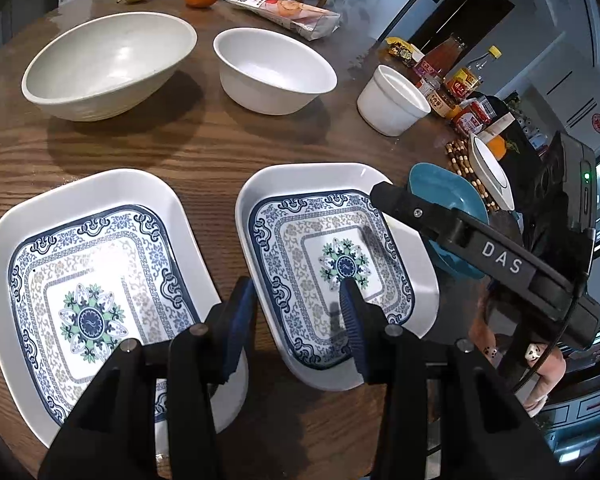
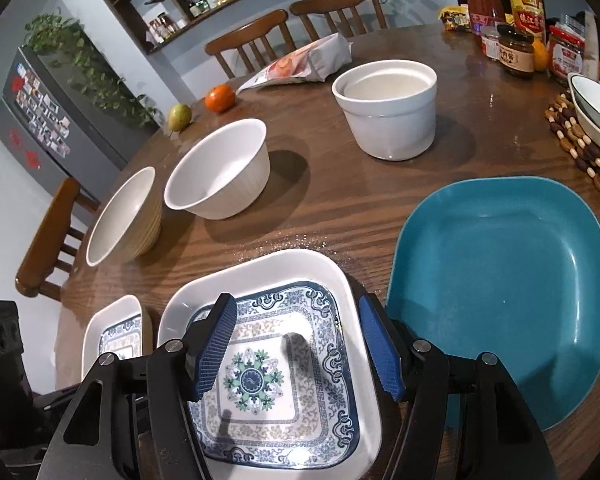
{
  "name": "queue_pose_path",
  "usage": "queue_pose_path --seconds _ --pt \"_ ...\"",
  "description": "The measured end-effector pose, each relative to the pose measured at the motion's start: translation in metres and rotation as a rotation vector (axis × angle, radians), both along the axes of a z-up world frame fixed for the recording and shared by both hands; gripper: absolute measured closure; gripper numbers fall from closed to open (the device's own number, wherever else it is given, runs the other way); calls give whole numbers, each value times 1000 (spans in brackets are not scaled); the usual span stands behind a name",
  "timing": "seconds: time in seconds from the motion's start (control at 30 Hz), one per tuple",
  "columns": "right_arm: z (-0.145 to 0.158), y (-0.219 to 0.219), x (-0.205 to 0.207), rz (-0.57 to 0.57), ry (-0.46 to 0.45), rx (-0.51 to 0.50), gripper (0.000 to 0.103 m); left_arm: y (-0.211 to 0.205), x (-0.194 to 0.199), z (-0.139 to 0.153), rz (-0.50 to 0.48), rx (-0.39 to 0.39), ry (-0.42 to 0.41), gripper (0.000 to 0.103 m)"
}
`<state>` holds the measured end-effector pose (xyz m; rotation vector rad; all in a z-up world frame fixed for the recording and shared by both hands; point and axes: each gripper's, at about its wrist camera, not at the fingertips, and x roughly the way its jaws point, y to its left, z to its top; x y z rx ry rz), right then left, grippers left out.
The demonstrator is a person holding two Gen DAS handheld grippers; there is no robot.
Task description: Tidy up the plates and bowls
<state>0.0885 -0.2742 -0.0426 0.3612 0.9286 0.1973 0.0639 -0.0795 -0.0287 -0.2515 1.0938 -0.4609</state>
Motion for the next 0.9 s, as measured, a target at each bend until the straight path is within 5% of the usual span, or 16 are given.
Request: queue_pose_path --seconds 0.2,0.9 --pt "0 -2 -4 -14 -10 23 35 -6 -2 1 12 37 -25 57" --pt "51 17 -28 5 -181 42 35 22 -16 41 57 -23 -124 56"
